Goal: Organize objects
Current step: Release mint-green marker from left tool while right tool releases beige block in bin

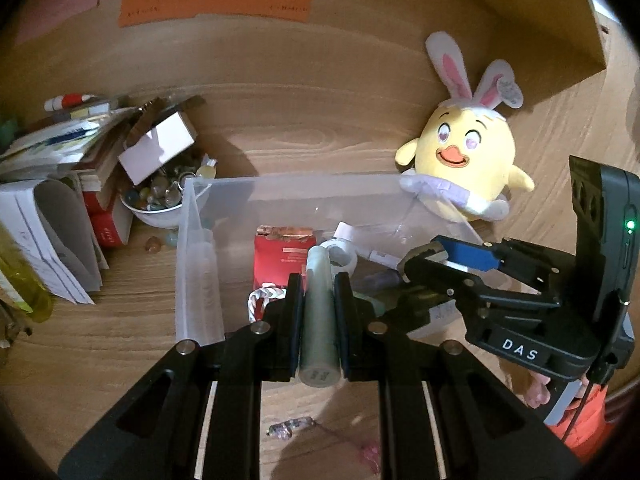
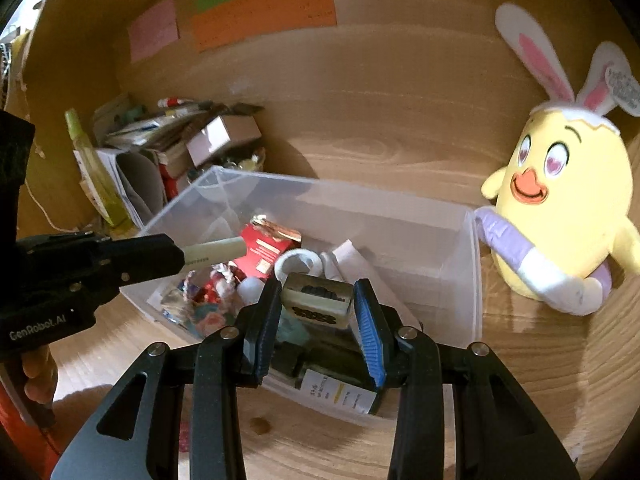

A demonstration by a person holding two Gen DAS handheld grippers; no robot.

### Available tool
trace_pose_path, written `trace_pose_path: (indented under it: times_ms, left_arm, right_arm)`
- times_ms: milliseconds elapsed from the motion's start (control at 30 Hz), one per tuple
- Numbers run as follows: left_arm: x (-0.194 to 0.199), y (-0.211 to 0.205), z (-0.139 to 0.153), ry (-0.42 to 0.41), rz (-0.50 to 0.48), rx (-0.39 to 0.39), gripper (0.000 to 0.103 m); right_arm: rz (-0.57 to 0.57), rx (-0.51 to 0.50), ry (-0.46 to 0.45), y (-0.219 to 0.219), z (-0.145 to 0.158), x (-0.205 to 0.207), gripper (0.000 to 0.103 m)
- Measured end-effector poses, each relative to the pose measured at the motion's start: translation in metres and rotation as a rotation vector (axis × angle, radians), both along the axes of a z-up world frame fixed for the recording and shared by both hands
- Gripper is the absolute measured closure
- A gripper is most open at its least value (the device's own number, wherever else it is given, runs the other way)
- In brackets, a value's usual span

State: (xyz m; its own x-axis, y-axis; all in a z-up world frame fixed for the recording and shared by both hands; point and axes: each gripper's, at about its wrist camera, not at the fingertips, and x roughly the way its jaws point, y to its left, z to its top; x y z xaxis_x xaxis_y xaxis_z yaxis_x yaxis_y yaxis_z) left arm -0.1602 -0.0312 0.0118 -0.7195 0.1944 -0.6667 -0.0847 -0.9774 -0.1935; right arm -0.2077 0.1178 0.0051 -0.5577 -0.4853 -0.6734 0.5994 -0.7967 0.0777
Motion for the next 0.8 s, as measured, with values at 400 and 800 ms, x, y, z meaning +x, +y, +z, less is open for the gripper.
trace_pose_path:
  times_ms: [400, 800]
  left_arm:
    - [-0.014, 0.0, -0.015, -0.035, 0.013, -0.018, 0.088]
    - [0.002, 0.0, 0.001, -0.011, 0.041, -0.017, 0.054]
  right_arm:
    - [-0.006, 0.034, -0.007, -0.006, -0.009, -0.005, 0.069]
    - [-0.004, 0.022, 0.059, -0.003, 0.006, 0.009, 0.055]
